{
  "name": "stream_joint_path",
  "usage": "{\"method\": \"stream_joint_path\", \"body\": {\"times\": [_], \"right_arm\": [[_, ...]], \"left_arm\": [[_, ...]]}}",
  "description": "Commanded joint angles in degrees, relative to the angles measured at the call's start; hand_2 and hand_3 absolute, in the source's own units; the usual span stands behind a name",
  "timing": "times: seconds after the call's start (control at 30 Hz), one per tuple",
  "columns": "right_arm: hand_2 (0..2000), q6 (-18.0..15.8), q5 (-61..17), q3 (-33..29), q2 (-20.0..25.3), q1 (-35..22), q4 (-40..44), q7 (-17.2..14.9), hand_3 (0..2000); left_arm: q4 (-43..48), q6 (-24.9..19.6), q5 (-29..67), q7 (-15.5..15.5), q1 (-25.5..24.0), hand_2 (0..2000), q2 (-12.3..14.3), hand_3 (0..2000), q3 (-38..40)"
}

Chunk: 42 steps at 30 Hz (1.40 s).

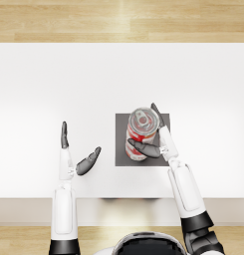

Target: Pick up the red can on the left and place it in the middle, then pick up the red can on the right and place it on top of the can in the middle

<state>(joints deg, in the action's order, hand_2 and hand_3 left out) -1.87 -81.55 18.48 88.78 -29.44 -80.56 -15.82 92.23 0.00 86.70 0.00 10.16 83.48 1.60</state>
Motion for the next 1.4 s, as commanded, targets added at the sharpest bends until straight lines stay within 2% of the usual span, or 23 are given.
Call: {"method": "stream_joint_path", "body": {"times": [0.03,0.17,0.2,0.23,0.37,0.47,0.5,0.53,0.73,0.77,0.8,0.87,0.97,1.1,1.4], "right_arm": [[0,0.1,0.0,-0.8,0.2,-0.2,-3.7,-0.1,0],[0,0.6,0.0,-2.9,1.1,-1.2,-9.6,-0.4,0],[0,0.8,0.0,-0.6,-1.3,-2.1,-10.8,-0.4,0],[0,1.1,0.0,-2.9,0.8,-1.8,-11.9,-0.4,0],[0,1.7,0.0,-3.7,1.1,-2.2,-15.1,-0.2,0],[0,1.8,0.0,-5.5,1.1,-2.7,-17.8,-0.2,0],[0,1.8,0.0,12.1,-19.8,-11.1,-19.0,-0.2,0],[0,1.8,0.0,-3.4,-3.8,-4.1,-19.8,-0.2,0],[0,1.9,0.0,-13.3,-4.1,-3.9,-24.3,-0.3,0],[0,1.9,0.0,-15.4,-4.1,-3.5,-24.6,1.0,0],[0,1.9,0.0,-16.7,-4.1,-3.0,-24.6,5.2,0],[0,1.9,0.0,-19.7,-4.1,-2.2,-24.4,10.3,0],[0,1.9,0.0,-22.3,-4.0,-0.8,-24.6,13.8,0],[0,1.9,0.0,-21.7,-3.9,0.0,-24.1,15.3,0],[0,1.9,0.0,-23.0,-3.8,0.8,-24.0,15.8,0]], "left_arm": [[0.3,0.0,0.0,0.0,0.4,0,0.0,0,0.1],[2.0,0.0,0.0,0.0,0.8,0,0.2,0,0.2],[0.9,0.0,0.0,0.0,0.0,0,0.2,0,0.1],[2.4,0.0,0.0,0.0,0.6,0,0.2,0,0.3],[2.2,0.0,0.0,0.0,0.1,0,0.3,0,0.0],[5.3,0.0,0.0,0.0,0.7,0,0.4,0,-0.1],[6.0,0.0,0.0,0.0,1.2,0,0.5,0,0.0],[7.3,0.0,0.0,0.0,1.3,0,0.5,0,0.1],[12.8,0.0,0.0,0.0,6.2,0,-0.7,0,4.1],[13.1,0.0,0.0,0.0,7.4,0,-1.3,0,5.2],[13.5,0.0,0.0,0.0,7.9,0,-1.7,0,6.1],[13.1,0.0,0.0,0.0,9.1,0,-1.9,0,7.8],[11.5,0.0,0.0,0.0,9.4,0,-2.1,0,9.5],[11.3,0.0,0.0,0.0,8.3,0,-1.7,0,9.1],[10.9,0.0,0.0,0.0,8.2,0,-1.7,0,9.9]]}}
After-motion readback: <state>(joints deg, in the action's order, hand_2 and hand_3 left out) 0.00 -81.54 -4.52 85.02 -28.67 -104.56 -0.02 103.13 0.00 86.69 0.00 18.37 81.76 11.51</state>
